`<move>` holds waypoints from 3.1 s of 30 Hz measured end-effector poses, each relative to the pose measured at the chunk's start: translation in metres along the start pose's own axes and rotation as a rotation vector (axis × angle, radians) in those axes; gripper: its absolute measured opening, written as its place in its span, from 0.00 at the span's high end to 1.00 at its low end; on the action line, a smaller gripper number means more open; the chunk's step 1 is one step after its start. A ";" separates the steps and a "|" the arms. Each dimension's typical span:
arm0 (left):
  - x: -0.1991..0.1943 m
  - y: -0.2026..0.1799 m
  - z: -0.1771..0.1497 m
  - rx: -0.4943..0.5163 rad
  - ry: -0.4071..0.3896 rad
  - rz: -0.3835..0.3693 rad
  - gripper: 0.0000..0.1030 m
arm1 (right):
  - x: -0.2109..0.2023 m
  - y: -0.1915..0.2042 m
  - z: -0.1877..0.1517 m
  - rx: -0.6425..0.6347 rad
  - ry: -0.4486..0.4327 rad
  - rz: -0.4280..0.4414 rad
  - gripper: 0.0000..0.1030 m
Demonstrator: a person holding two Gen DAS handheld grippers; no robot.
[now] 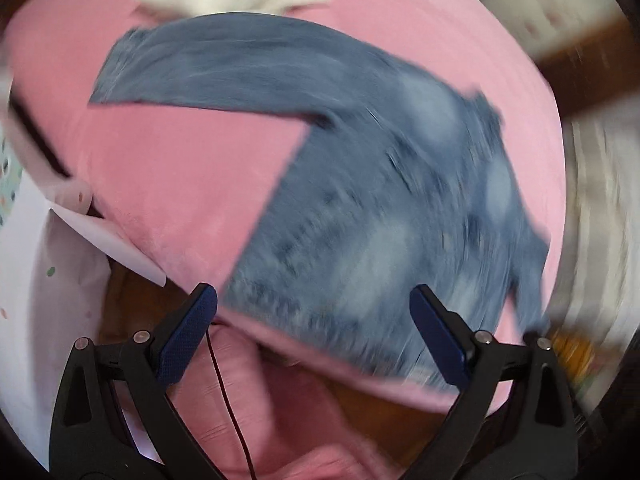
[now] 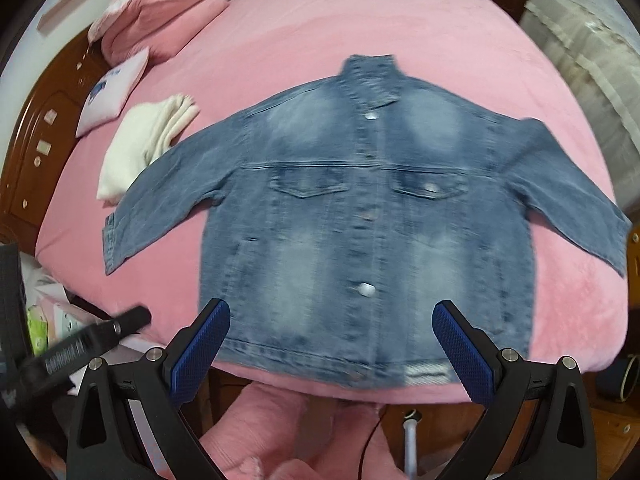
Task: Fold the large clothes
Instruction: 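Reach the left tool to a jacket sleeve cuff and grasp it, then lift the gripped sleeve with the left tool and fold it across the jacket front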
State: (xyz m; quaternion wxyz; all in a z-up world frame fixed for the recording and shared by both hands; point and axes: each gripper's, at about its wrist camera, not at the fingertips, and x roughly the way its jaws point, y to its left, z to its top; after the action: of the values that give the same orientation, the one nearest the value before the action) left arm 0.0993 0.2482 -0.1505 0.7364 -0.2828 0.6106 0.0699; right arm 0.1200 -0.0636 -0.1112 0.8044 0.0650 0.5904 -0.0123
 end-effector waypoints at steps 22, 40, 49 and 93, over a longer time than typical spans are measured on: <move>0.134 0.295 0.196 -0.920 -0.214 0.107 0.30 | 0.201 0.230 0.067 0.103 0.120 0.094 0.00; 0.043 0.239 0.233 -0.485 -0.652 -0.045 0.79 | 0.185 0.164 0.068 0.144 0.106 0.070 0.00; -0.047 0.064 0.205 -0.077 -0.864 -0.204 0.79 | 0.144 0.075 0.066 0.200 0.065 0.096 0.00; 0.227 -0.080 0.107 0.228 0.011 0.300 0.29 | 0.291 -0.083 0.112 0.446 0.217 0.214 0.36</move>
State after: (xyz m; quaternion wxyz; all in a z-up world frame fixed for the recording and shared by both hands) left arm 0.2823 0.1805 -0.3267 0.7417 -0.1038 0.6539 0.1077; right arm 0.3063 -0.1430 -0.3630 0.6990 0.3038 0.6455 -0.0500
